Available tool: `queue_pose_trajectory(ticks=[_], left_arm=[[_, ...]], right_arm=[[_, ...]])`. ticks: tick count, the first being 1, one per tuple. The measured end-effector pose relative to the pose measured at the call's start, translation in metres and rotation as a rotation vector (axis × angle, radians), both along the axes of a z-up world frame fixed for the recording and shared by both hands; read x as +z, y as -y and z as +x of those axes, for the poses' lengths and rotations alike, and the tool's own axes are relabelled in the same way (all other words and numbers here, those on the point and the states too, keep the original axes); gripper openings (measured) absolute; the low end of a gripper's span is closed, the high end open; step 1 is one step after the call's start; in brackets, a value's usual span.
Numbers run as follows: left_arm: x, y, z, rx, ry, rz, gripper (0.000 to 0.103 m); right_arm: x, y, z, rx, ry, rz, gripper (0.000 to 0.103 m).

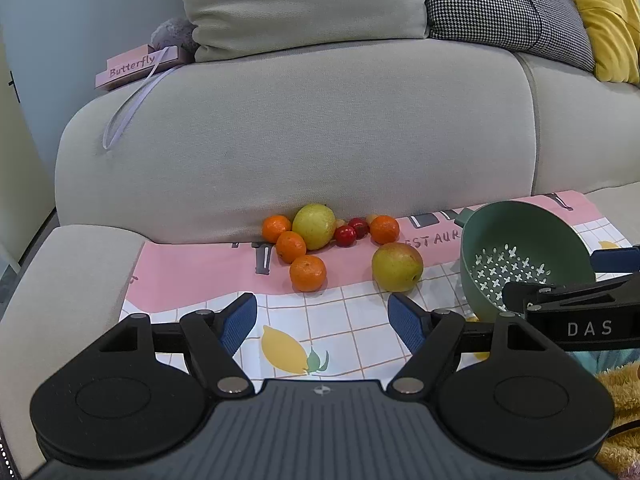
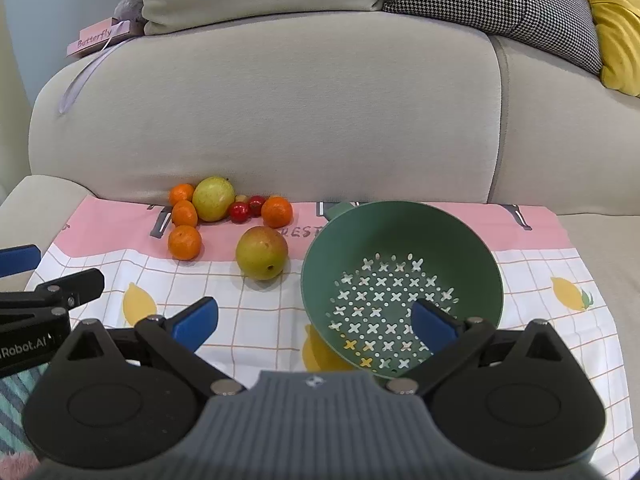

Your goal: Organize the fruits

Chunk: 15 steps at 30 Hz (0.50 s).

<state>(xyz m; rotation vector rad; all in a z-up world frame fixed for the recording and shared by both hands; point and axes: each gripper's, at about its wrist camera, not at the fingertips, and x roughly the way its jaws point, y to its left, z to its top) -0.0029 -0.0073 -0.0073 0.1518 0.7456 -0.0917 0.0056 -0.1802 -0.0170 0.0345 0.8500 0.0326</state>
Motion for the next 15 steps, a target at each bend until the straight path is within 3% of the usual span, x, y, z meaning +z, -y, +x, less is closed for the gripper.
queue_pose_trajectory(ticks=[15], left_arm=[[-0.0007,-0.0014,0.0006,0.007,-0.014,-0.003,0.088]], right_arm=[[-0.0018,-0.0001,-0.0003,0.006,-0.007,0.005,0.099]])
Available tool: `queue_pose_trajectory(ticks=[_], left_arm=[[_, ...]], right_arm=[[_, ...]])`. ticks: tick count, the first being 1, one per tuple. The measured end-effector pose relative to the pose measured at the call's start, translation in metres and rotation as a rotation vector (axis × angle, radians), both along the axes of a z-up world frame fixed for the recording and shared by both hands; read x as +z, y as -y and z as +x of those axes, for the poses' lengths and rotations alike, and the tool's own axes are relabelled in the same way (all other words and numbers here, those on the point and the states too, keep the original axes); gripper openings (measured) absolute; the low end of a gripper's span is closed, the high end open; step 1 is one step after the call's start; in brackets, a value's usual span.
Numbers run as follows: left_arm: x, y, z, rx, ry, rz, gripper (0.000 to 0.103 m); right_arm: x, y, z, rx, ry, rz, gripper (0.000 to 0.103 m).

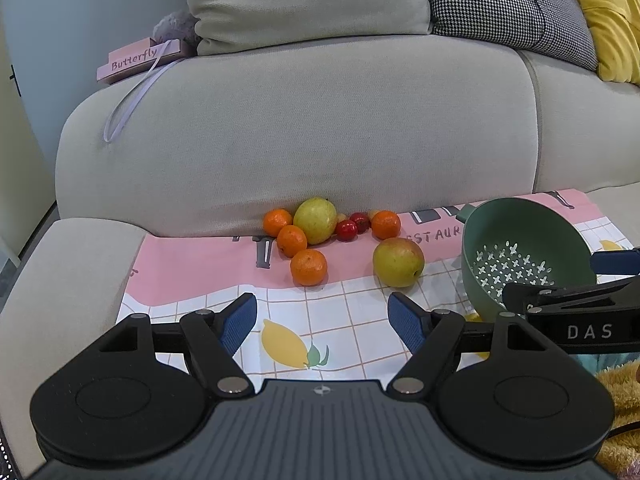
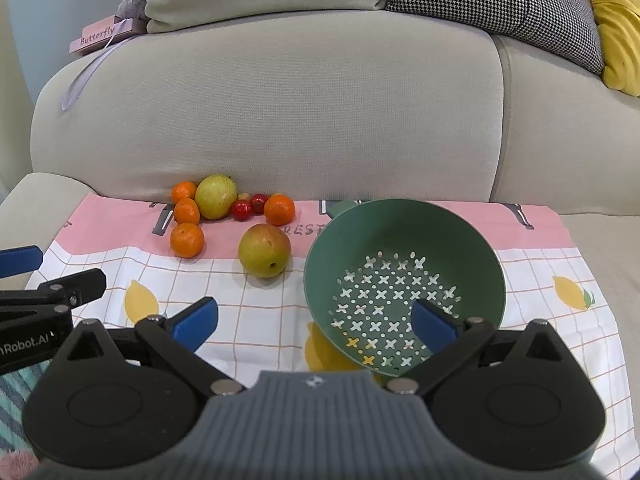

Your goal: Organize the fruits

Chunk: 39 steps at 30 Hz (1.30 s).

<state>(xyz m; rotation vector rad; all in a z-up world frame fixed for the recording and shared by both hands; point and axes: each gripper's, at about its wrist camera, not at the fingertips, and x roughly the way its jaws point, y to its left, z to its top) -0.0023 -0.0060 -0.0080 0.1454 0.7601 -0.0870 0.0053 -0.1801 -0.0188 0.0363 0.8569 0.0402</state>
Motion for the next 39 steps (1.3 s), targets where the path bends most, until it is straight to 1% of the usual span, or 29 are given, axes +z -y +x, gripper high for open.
queue_pose_trajectory(ticks=[7,17,39], left_arm=[[-0.0001,-0.0013,-0.0018,0.004,-0.007,-0.004,0.088],[-0.0006,-0.0008,-0.0027,-0.004,-0.017,-0.006,0.088],[-0.0020,-0.0006,-0.0012,-0.003,-0.033,-0.014,0.088]], right_arm=[[-0.0023,-0.0039,0.0013,0.016,-0.015,0.003,0.099],[-0.0031,-0.0032,0.0010,0.011,-0.024,0.011,0.099],[-0.0062,-0.0039,-0.0005,0.017,-0.026,0.021,0.099]])
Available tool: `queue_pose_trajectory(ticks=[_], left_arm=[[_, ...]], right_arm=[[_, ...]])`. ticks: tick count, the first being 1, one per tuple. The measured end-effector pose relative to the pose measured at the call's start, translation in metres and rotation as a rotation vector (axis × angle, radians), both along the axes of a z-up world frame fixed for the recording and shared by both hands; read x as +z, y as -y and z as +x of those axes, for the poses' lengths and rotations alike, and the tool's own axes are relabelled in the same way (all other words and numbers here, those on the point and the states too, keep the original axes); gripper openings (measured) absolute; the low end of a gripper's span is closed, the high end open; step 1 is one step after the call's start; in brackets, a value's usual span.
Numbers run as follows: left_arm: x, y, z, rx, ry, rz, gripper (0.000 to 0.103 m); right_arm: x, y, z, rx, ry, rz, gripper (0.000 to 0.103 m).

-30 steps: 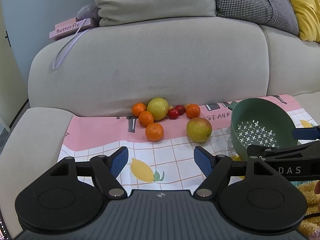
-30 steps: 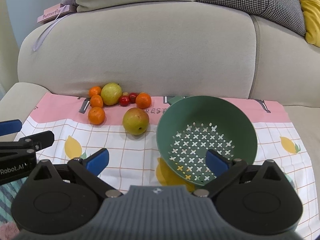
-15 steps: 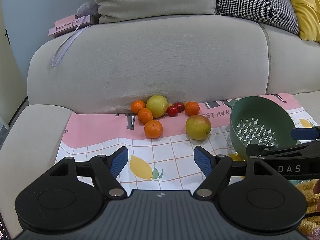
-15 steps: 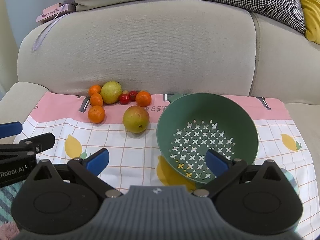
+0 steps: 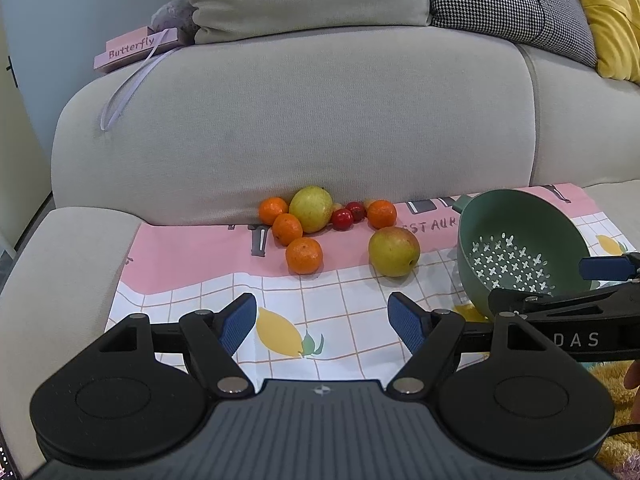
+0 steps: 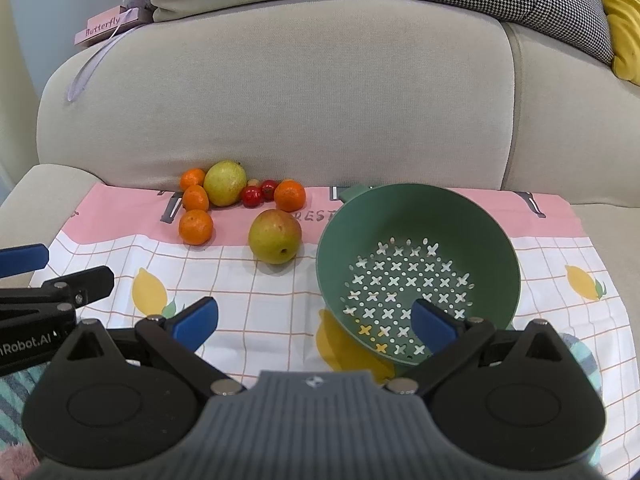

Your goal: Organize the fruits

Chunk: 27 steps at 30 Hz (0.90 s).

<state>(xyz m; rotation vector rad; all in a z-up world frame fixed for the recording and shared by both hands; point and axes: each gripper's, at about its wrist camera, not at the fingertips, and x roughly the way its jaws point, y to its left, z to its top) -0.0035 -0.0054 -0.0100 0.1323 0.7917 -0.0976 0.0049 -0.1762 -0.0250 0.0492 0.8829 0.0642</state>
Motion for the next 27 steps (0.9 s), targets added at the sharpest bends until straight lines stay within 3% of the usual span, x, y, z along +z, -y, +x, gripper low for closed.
queue_pose_trajectory(ticks=[12,18,24,27], left_arm=[[-0.001,-0.002,0.000,-0.007,-0.009,-0.013,0.088],[-0.001,-0.010,0.002,-0.011,-0.019,-0.057,0.083],[-0.004,-0.018,0.006,0.018,-0.003,-0.046,0.083],[-0.006,-0.023,0.009,0.026,0.001,-0.046,0.076]], right_arm=[[0.000,-0.001,0.000,0.005,0.000,-0.001,0.099],[0.000,-0.003,-0.003,0.026,0.055,0.012,0.099],[-0.001,-0.010,-0.005,0.103,0.118,0.014,0.087],[-0.005,-0.016,-0.004,0.142,0.126,0.012,0.077]])
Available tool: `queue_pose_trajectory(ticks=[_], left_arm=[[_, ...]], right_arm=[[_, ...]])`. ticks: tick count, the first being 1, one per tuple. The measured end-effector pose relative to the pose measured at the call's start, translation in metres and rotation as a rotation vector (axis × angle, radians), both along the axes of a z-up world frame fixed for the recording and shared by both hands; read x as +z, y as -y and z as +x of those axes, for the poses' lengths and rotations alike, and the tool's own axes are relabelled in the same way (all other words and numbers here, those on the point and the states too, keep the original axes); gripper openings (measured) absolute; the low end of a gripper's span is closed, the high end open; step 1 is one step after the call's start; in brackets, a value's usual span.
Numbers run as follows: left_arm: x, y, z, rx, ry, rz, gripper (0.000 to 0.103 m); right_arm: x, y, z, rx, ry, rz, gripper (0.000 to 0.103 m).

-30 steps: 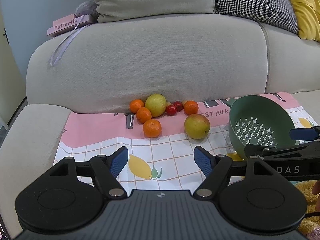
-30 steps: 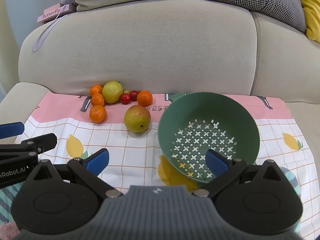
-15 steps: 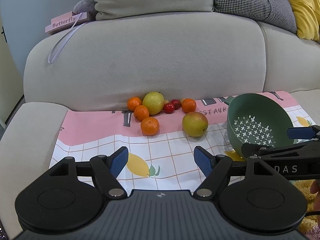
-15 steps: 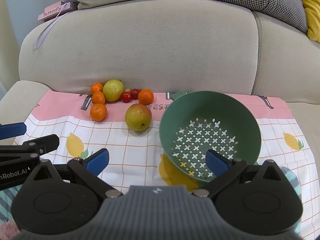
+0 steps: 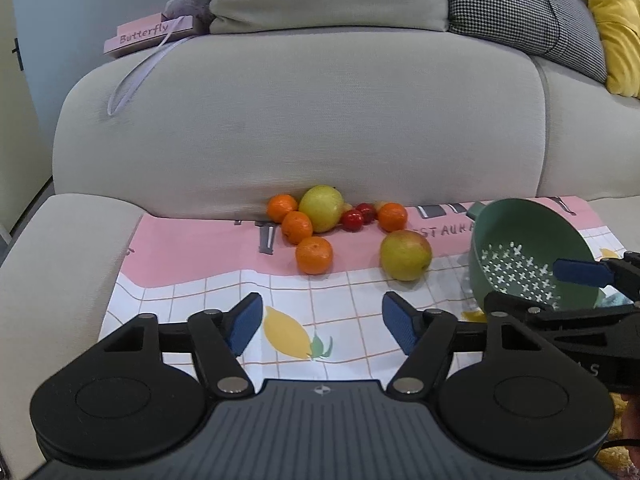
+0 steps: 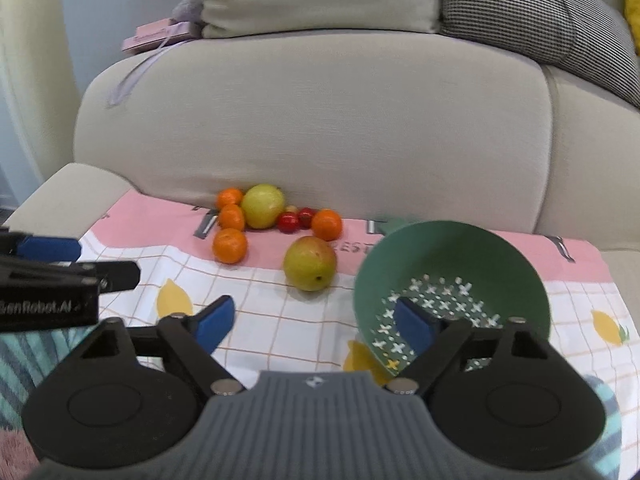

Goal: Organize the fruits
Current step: 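Move the left tool to a tangerine while the right tool approaches a yellow-green pear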

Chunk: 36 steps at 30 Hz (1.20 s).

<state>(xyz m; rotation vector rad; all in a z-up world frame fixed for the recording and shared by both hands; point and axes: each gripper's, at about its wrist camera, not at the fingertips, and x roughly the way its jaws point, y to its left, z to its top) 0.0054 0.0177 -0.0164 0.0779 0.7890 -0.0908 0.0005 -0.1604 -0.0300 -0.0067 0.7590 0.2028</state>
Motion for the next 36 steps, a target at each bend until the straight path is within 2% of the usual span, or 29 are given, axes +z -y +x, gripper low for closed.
queue_pose_trajectory(ticks=[4,9,11,14,16,21,26,32,36], left_arm=[[-0.005,-0.002,0.005,-0.013,0.001,0.032,0.065],[-0.009,-0.004,0.012,-0.042,0.013,0.052,0.065],[-0.010,-0.005,0.015,-0.055,0.043,0.065,0.065],[-0.010,-0.002,0.018,-0.080,0.100,0.132,0.065],[-0.010,0.000,0.023,-0.102,0.110,0.160,0.065],[-0.013,-0.004,0.040,-0.101,0.082,0.147,0.065],[-0.020,-0.014,0.058,-0.112,0.022,0.070,0.065],[-0.032,-0.013,0.076,-0.149,0.000,0.111,0.065],[-0.038,-0.017,0.090,-0.152,-0.025,0.093,0.065]], right_arm=[[-0.004,-0.009,0.004,0.042,0.021,-0.016,0.070],[-0.011,-0.018,0.014,0.087,0.041,-0.052,0.070],[-0.014,-0.023,0.019,0.112,0.040,-0.068,0.070],[-0.017,-0.030,0.027,0.148,0.057,-0.088,0.070],[-0.018,-0.036,0.032,0.164,0.085,-0.125,0.070],[-0.023,-0.046,0.045,0.235,0.146,-0.182,0.069],[-0.028,-0.054,0.065,0.274,0.124,-0.208,0.069],[-0.044,-0.063,0.087,0.330,0.076,-0.267,0.066],[-0.056,-0.066,0.103,0.353,0.046,-0.307,0.061]])
